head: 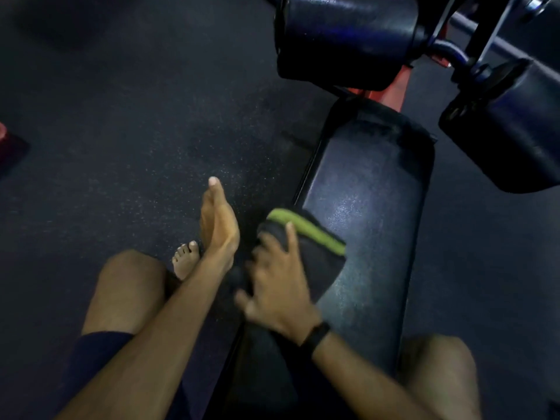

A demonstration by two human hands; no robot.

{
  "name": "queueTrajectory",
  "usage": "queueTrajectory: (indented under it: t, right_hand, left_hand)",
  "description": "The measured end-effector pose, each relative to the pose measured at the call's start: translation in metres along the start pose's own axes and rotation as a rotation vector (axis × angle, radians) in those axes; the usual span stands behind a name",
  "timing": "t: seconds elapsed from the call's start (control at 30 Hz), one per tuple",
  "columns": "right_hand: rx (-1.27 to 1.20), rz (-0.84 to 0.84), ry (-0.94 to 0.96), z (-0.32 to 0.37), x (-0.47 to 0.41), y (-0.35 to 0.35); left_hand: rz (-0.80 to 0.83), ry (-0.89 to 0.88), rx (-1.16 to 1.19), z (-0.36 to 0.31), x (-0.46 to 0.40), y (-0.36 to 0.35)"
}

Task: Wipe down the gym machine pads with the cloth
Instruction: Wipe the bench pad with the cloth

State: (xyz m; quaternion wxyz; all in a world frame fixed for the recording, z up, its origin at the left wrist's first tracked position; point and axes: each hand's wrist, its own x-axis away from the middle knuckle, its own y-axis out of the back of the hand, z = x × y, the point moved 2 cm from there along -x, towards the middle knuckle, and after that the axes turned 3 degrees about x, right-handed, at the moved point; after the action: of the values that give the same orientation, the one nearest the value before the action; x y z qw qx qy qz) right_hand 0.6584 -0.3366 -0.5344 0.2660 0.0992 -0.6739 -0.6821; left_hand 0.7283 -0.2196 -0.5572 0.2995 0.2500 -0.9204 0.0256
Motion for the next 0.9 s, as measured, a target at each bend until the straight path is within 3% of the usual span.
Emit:
queueTrajectory:
  t: [0.07,0.17,0.23,0.33,0.4,0.53,0.67,0.77,0.9]
  right_hand:
    - [-0.035,0.054,0.104,0.017,0.018,-0.01]
    - [-0.025,-0.082,0.159,-0.026,-0.017,-0.008]
    - [-0.057,-0.192,0.013,-0.084,-0.07,0.003]
    - [0.02,-0.12,-0.283,-0.165,-0.143,0.029]
    - [0.007,-0.138,-0.325,-0.185,-0.17,0.036]
    - [0.023,-0.228,-0.303,-0.169,-0.15,0.024]
    - [-0.118,-0.295,-0.23,-0.121,-0.084,0.011]
    - [-0.298,-0.37,-0.236,-0.08,-0.026,0.003]
    - [-0.335,-0.341,-0.318,-0.06,0.006,-0.005]
  left_hand:
    - [-0.03,-0.058,-0.021,-0.004,-0.002,-0.005]
    - [0.002,-0.124,-0.08,-0.003,0.001,-0.015]
    - [-0.005,-0.167,-0.103,-0.003,0.008,-0.02]
    - [0.006,-0.197,-0.116,-0.002,0.015,-0.025]
    - [0.01,-0.201,-0.121,0.0,0.01,-0.03]
    - [-0.003,-0.166,-0.144,-0.001,-0.012,-0.059]
    - [-0.036,-0.042,-0.148,-0.015,-0.014,-0.095]
    - [-0.097,-0.082,-0.215,-0.028,0.009,-0.097]
    - [-0.134,-0.124,-0.295,-0.019,0.041,-0.082]
